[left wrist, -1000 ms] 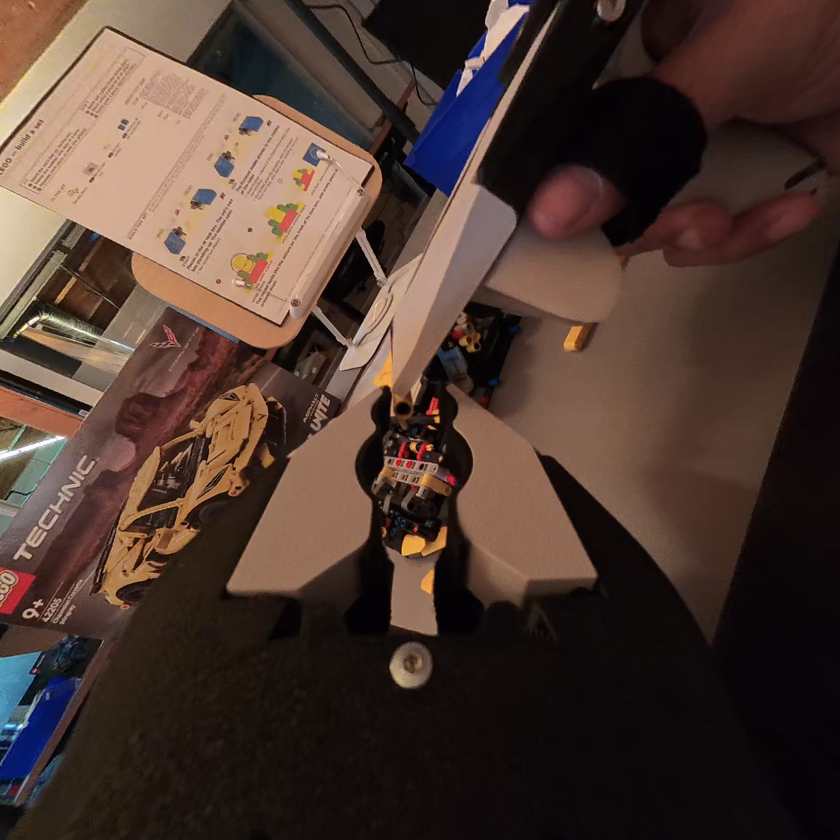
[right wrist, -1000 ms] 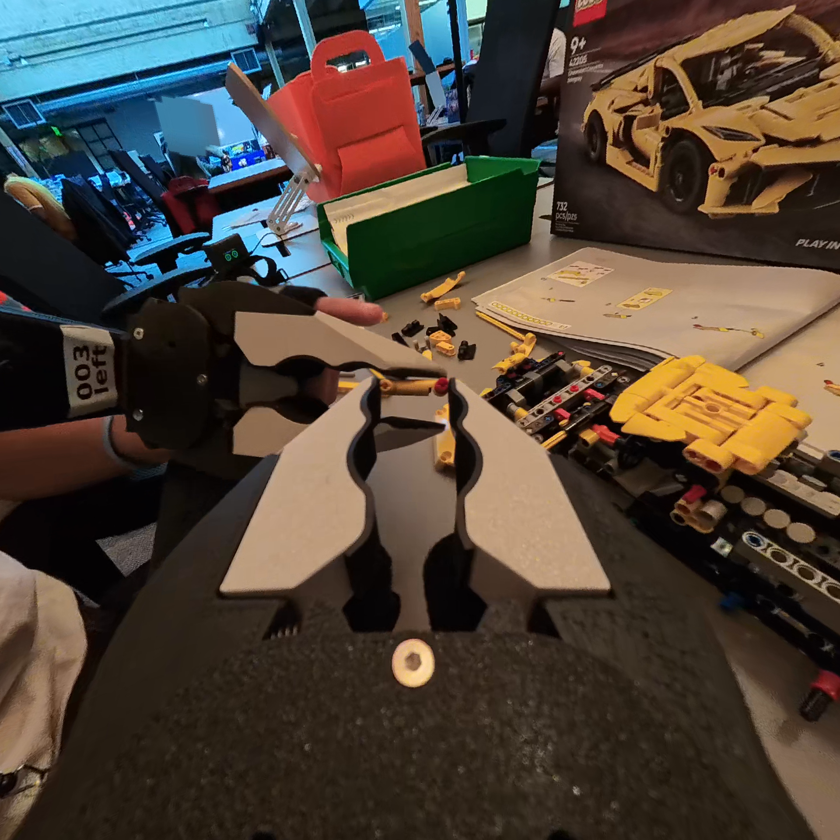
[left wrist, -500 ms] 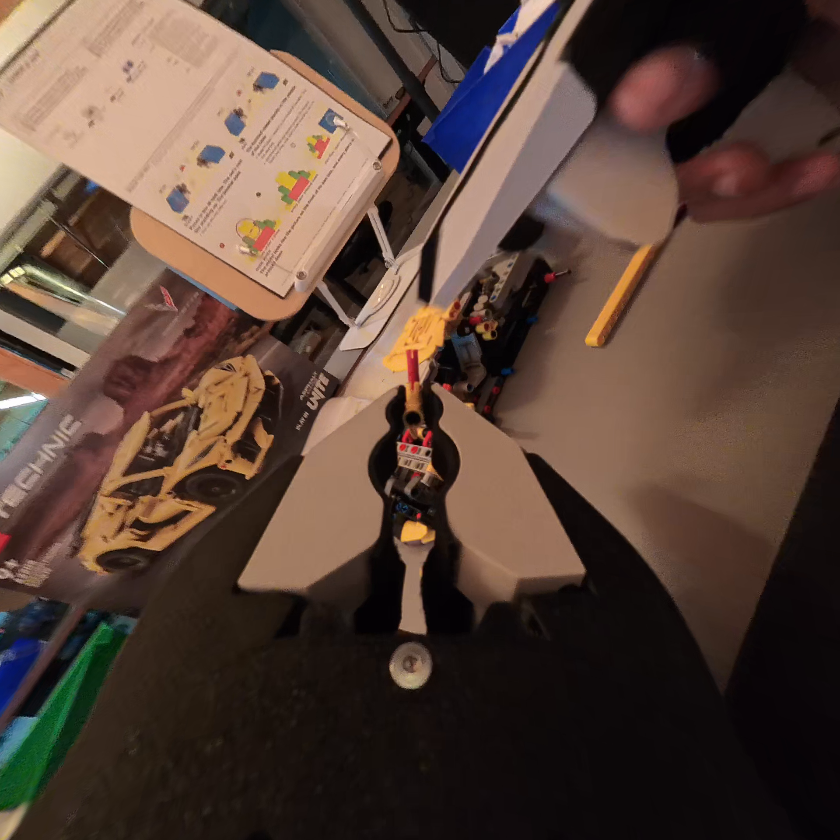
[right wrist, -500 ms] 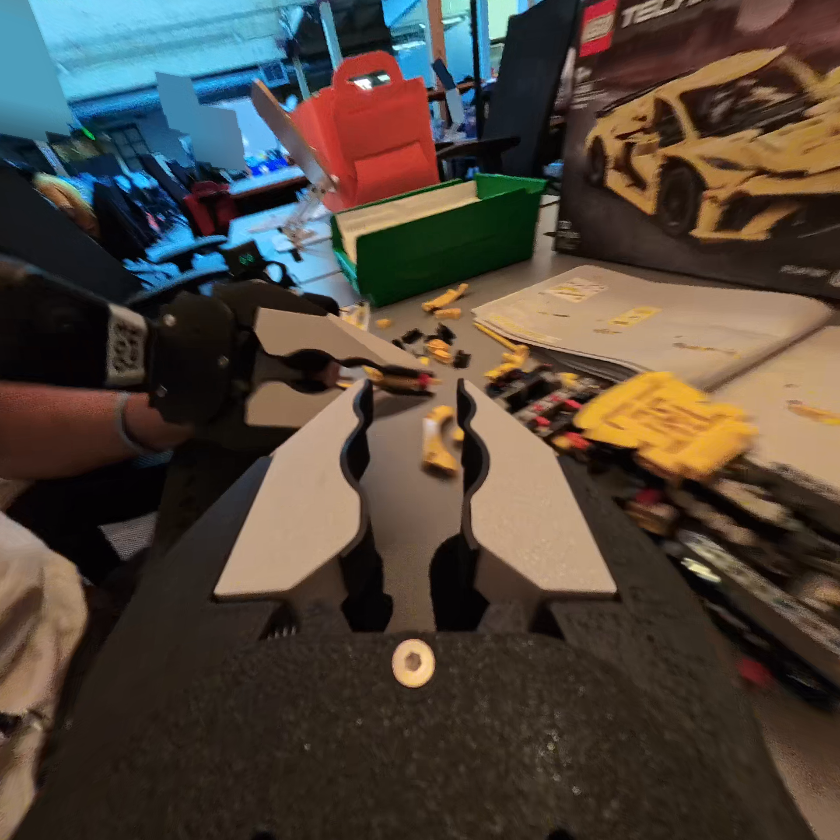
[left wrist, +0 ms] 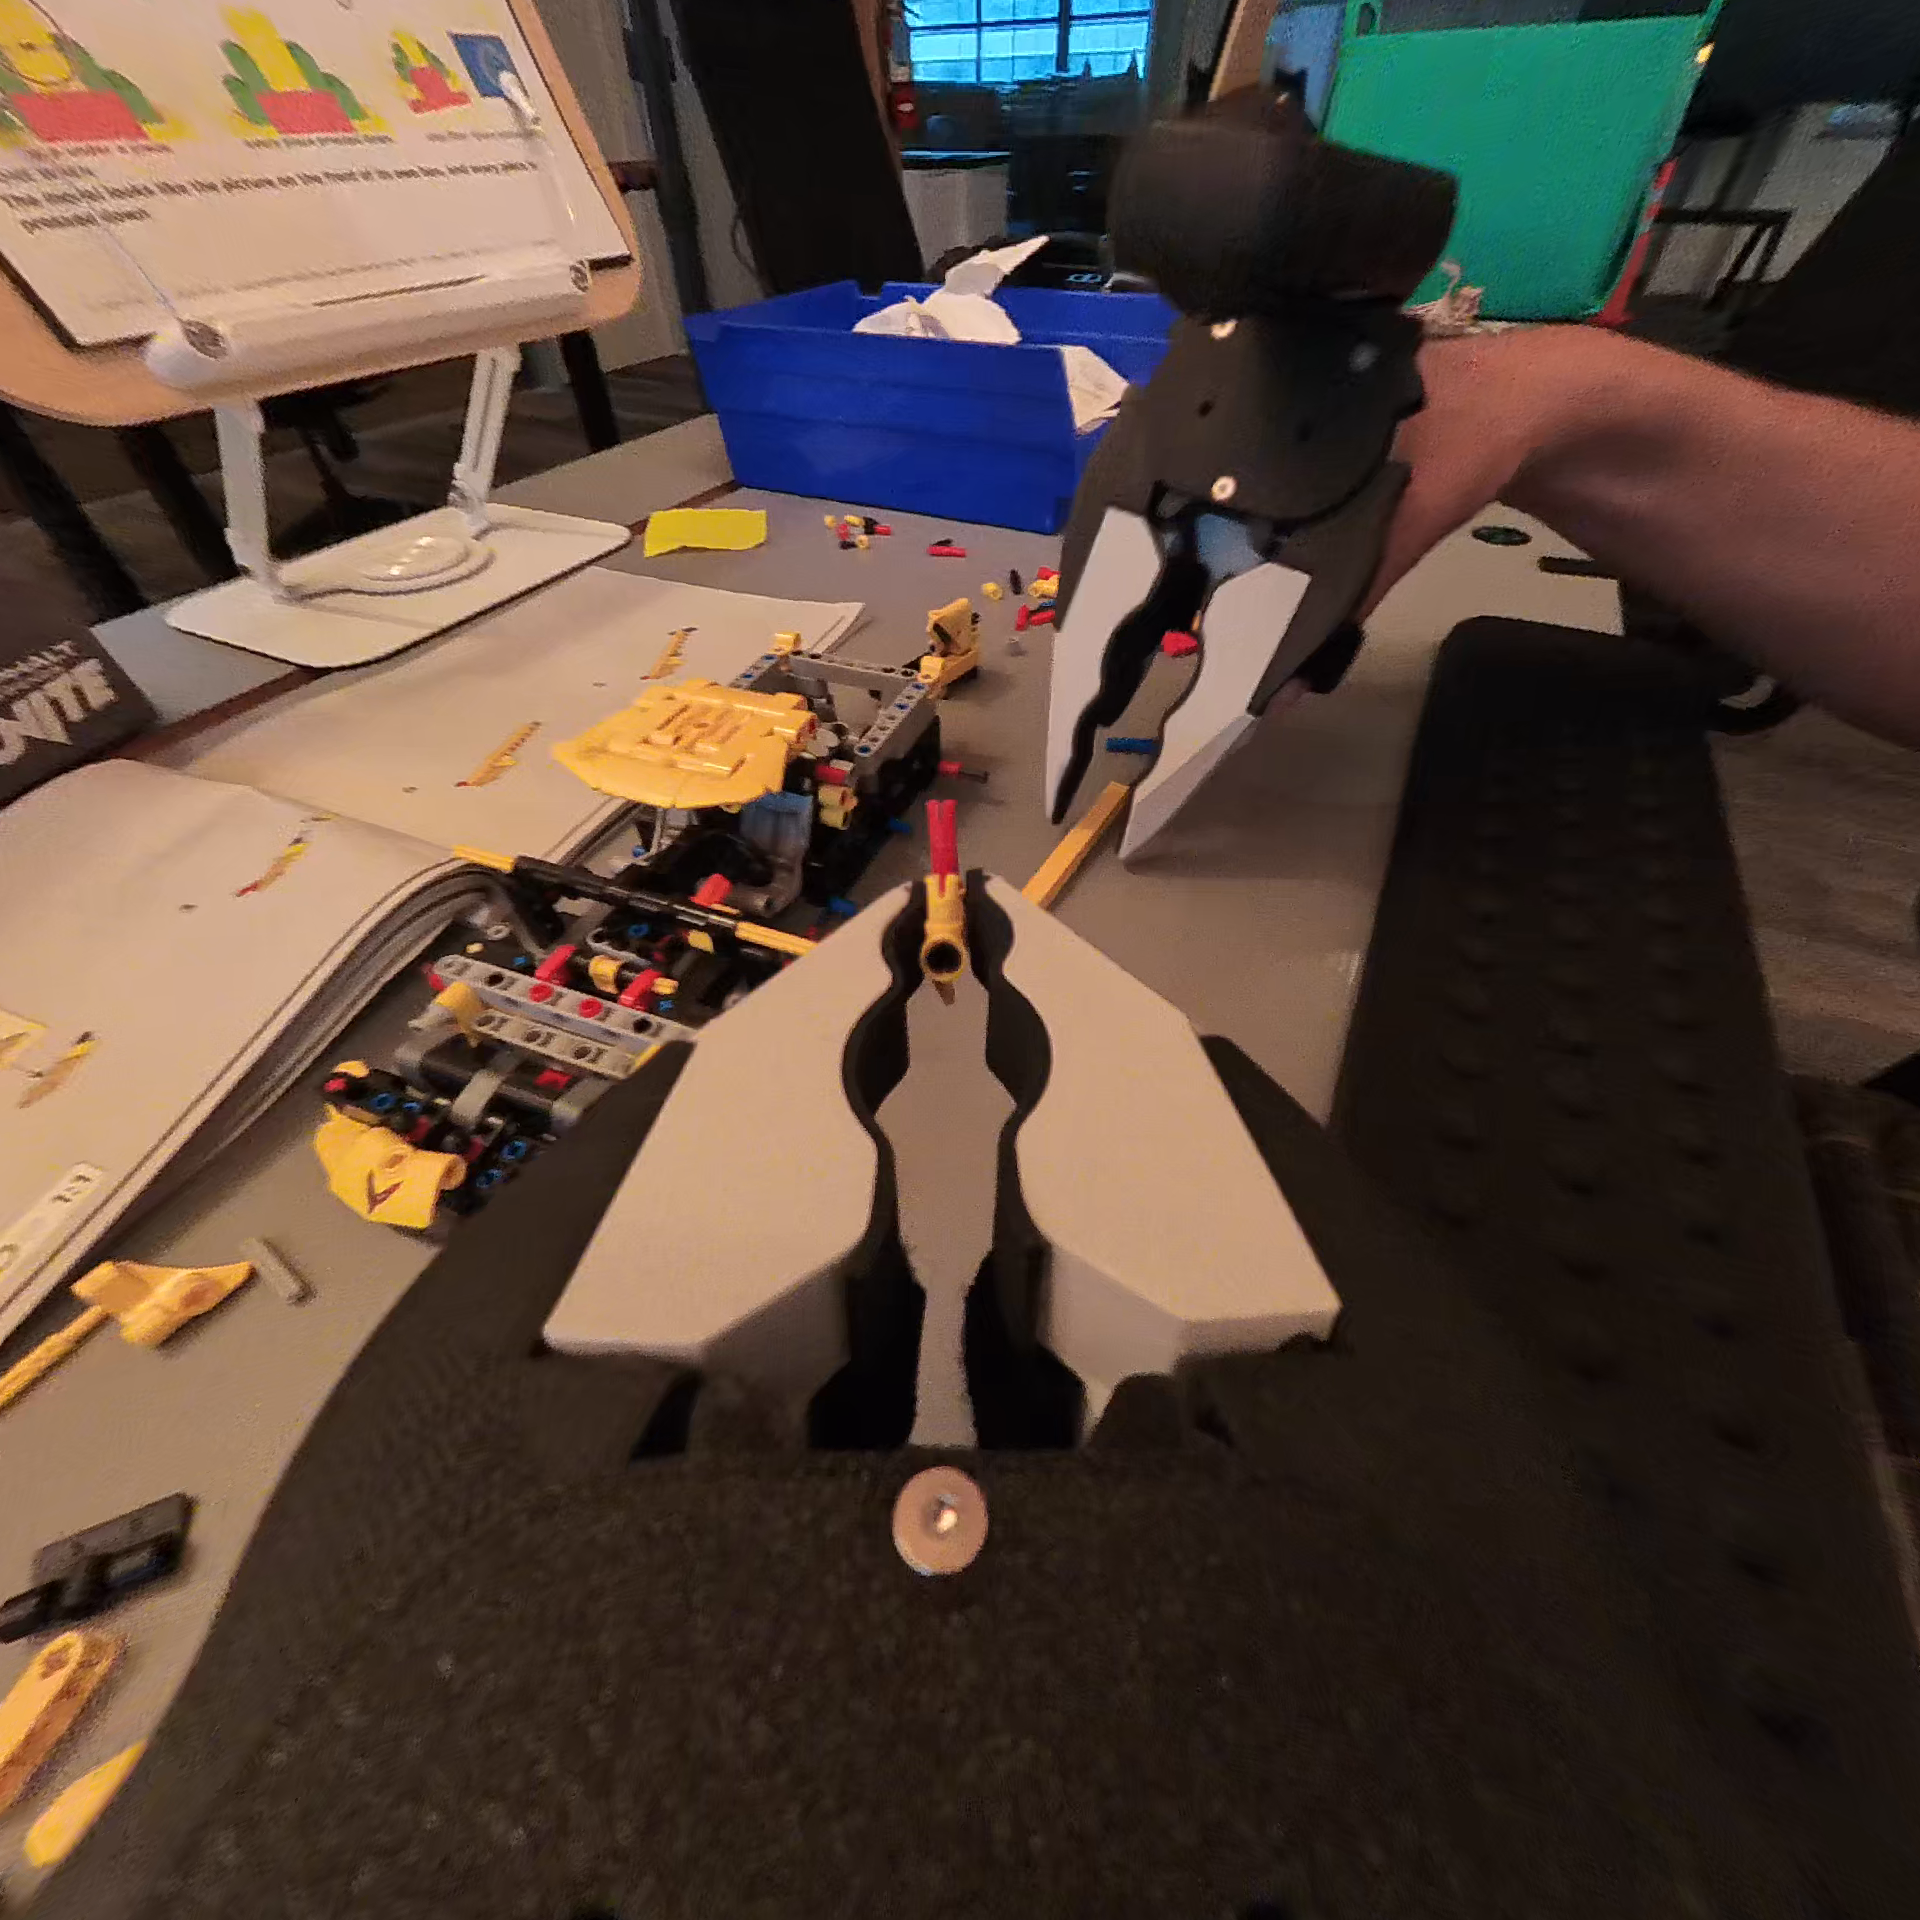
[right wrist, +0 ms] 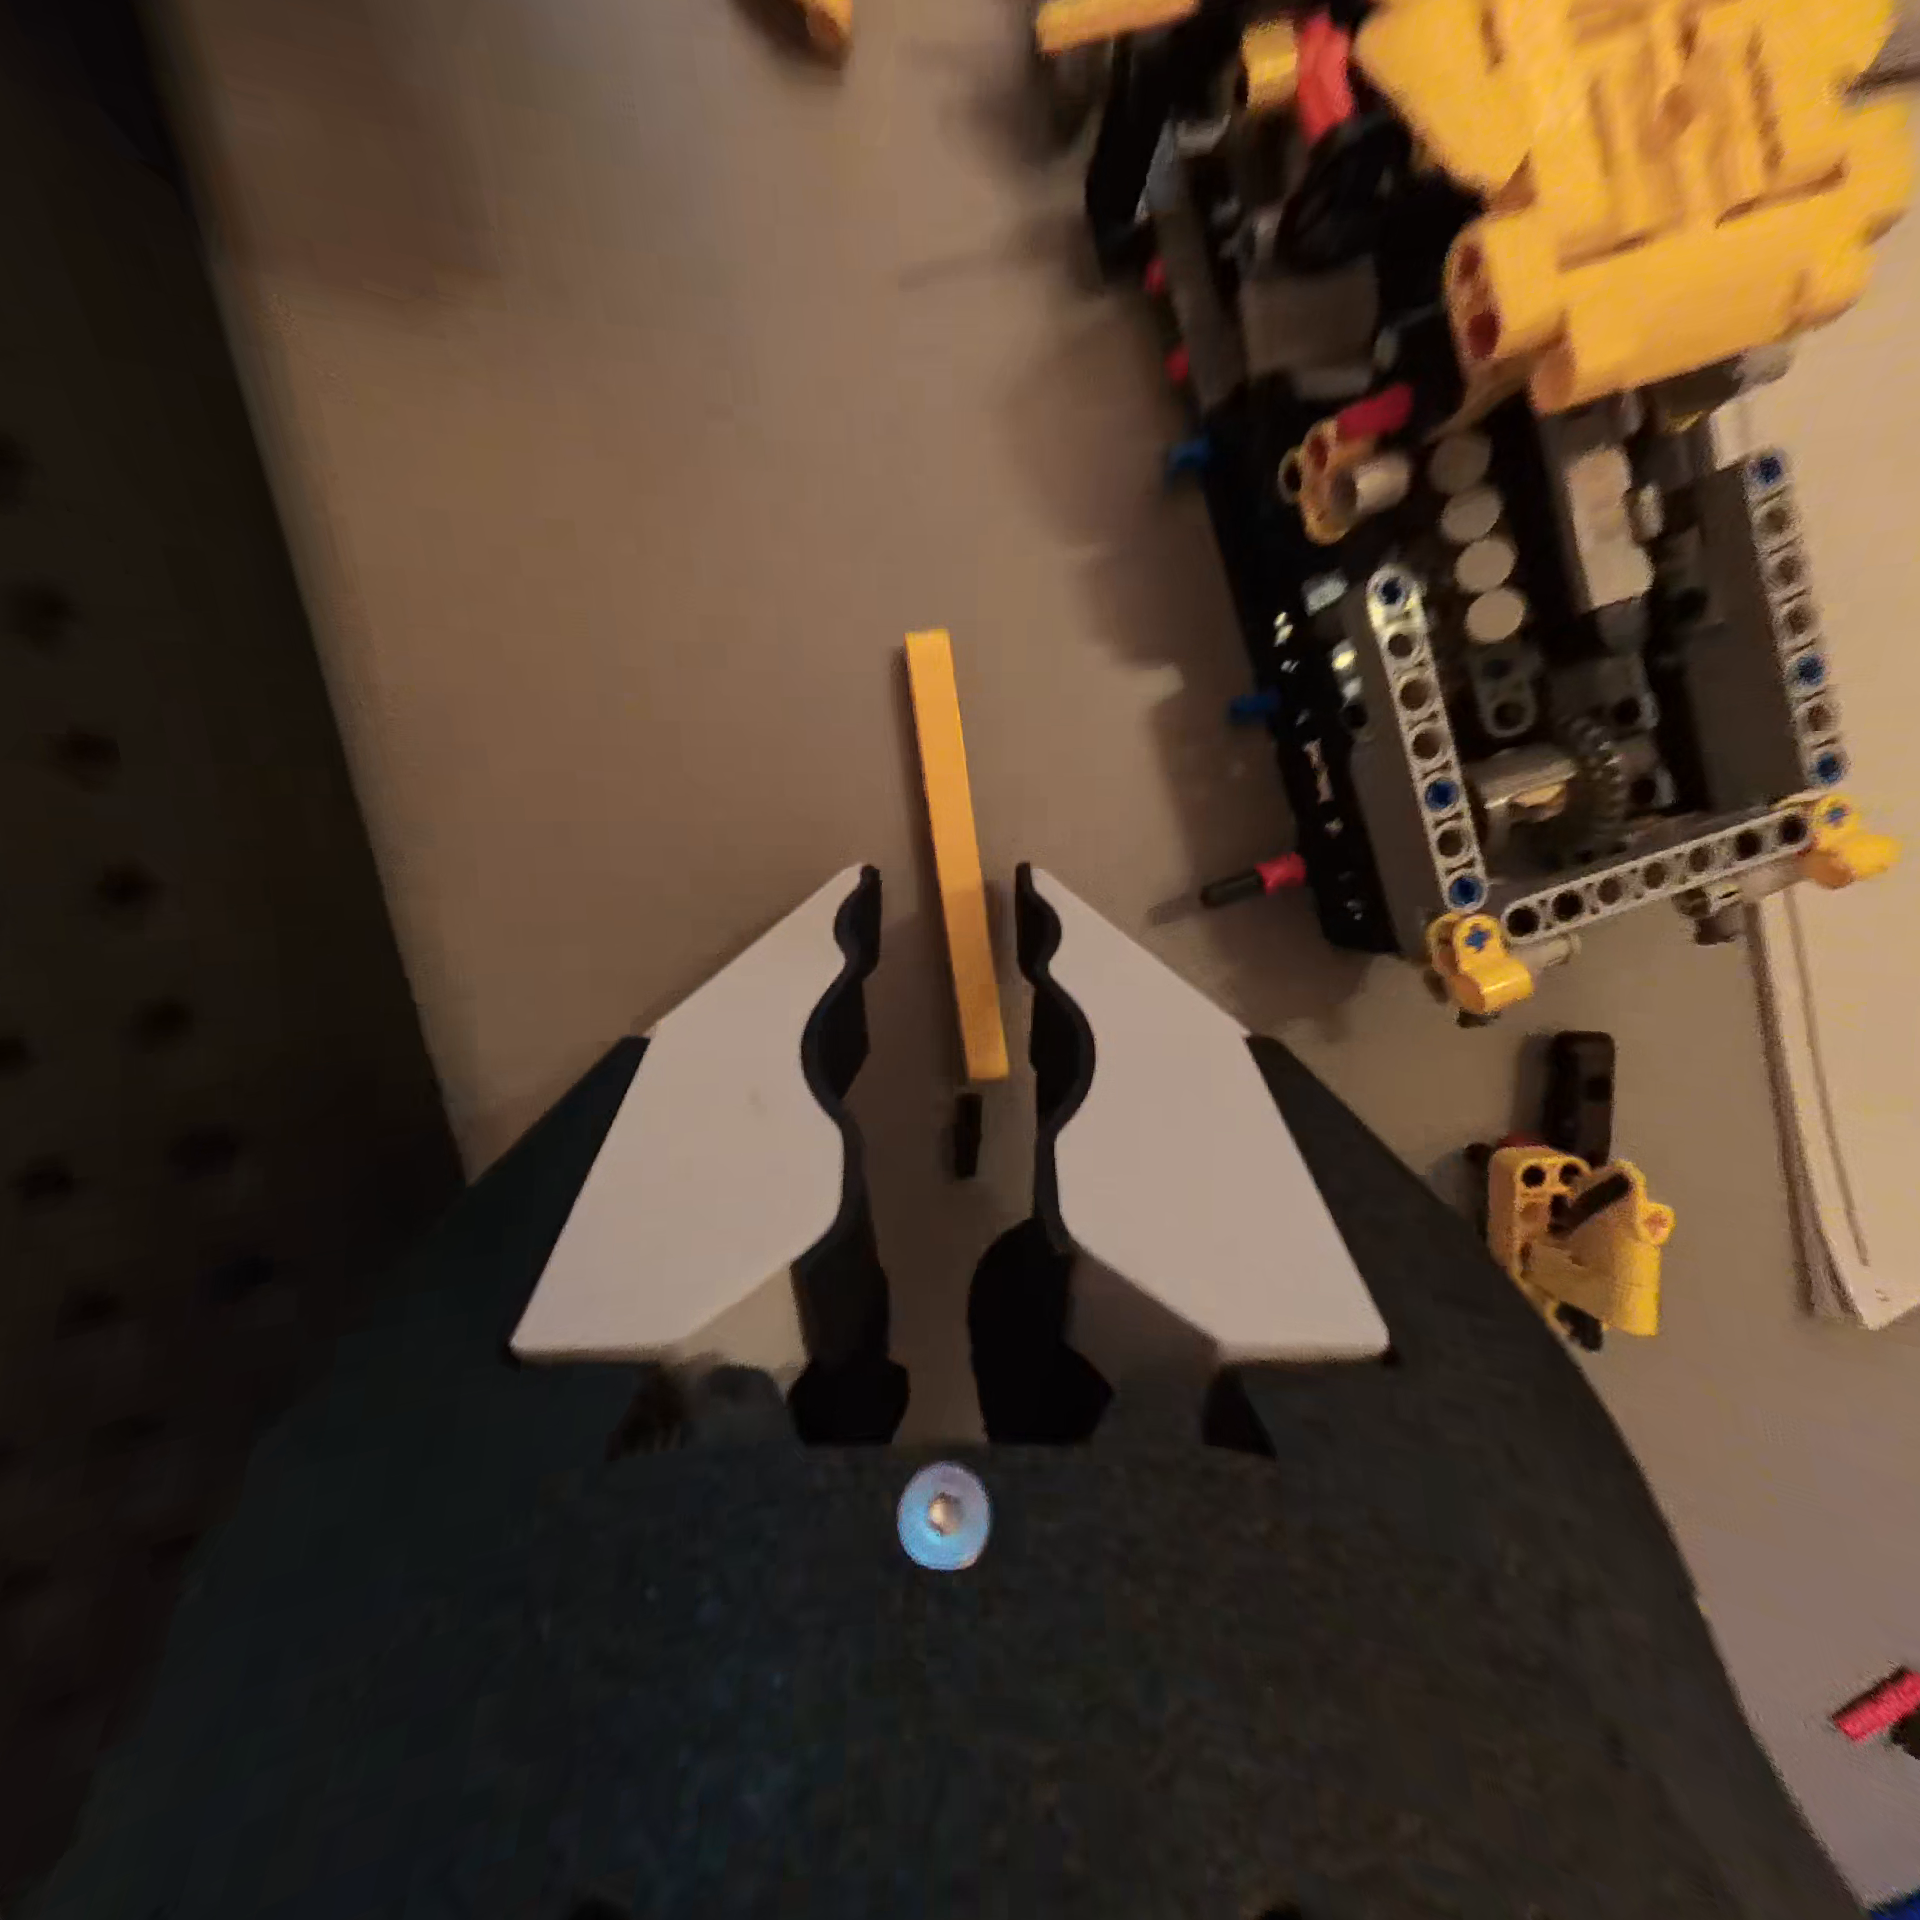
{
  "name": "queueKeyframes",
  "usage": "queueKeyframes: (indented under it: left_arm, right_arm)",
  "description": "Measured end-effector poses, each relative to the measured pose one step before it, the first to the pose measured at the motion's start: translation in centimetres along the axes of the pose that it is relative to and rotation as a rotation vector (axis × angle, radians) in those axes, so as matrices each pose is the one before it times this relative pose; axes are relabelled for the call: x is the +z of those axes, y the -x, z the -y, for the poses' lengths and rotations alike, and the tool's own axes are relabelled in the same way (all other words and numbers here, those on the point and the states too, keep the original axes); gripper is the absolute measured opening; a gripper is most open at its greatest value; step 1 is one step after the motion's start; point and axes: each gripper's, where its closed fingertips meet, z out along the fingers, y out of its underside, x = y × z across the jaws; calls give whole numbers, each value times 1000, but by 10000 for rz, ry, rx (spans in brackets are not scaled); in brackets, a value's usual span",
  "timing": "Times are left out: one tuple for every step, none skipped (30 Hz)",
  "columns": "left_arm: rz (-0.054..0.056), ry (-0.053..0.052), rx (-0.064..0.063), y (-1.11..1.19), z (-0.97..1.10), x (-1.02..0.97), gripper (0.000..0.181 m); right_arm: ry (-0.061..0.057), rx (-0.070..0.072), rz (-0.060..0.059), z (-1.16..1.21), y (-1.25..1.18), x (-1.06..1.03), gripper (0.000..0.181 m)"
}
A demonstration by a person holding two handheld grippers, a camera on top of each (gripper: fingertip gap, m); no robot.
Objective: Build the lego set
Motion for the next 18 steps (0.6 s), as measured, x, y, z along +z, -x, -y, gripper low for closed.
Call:
queueKeyframes:
  left_arm:
    - [-49,41,-53,-60,-97,29,7]
    - [55,54,28,76,-89,36,7]
    - [20,44,23,22,-85,45,7]
    - [-49,41,-30,-63,-85,33,7]
    - [-40,34,-42,-37,-73,42,7]
    - [12,5,-17,27,-16,2,7]
    - [20,-10,-6,49,10,-11,7]
    - [-34,8,-37,-27,-17,13,7]
    - [-46,32,-57,-36,-71,37,7]
    - [28,13,-23,70,-14,7,7]
    - [37,-21,1,63,32,-21,7]
    - [-29,-12,-29,-19,9,-24,7]
    - [-35,10,-36,-32,-33,-5,7]
    - [-5,11,-4,-7,-23,4,7]
    - [-1,6,11,-12,-17,4,7]
    - [-13,10,3,-29,-18,20,7]
    - [-22,21,-3,-34,-41,21,7]
    - [-24,43,-9,-30,-94,40,7]
  right_arm:
    - [221,128,121,-546,-162,79,25]
    - [148,162,42,-433,-269,-11,25]
    - [54,228,100,-261,-115,-177,24]
    - [36,203,91,-304,32,-137,23]
    - [-79,173,187,-131,301,-63,23]
    - [-163,158,328,45,607,33,22]
    - [-160,160,122,96,386,67,25]
    - [-80,51,-32,0,139,-20,26]
    - [-180,45,480,172,894,-76,24]
    - [-384,214,606,521,1020,-99,24]
    - [-307,218,118,451,165,-131,25]
    - [-117,99,-97,151,-152,-152,27]
    - [-60,-85,30,73,133,-118,27]
    - [-136,-195,-53,226,21,-120,27]
    - [-150,-225,-211,222,-277,-99,26]
    - [2,-199,-286,-73,-473,-55,27]
    - [128,-236,-255,-262,-480,3,27]
    - [36,-367,-178,-101,-338,61,29]
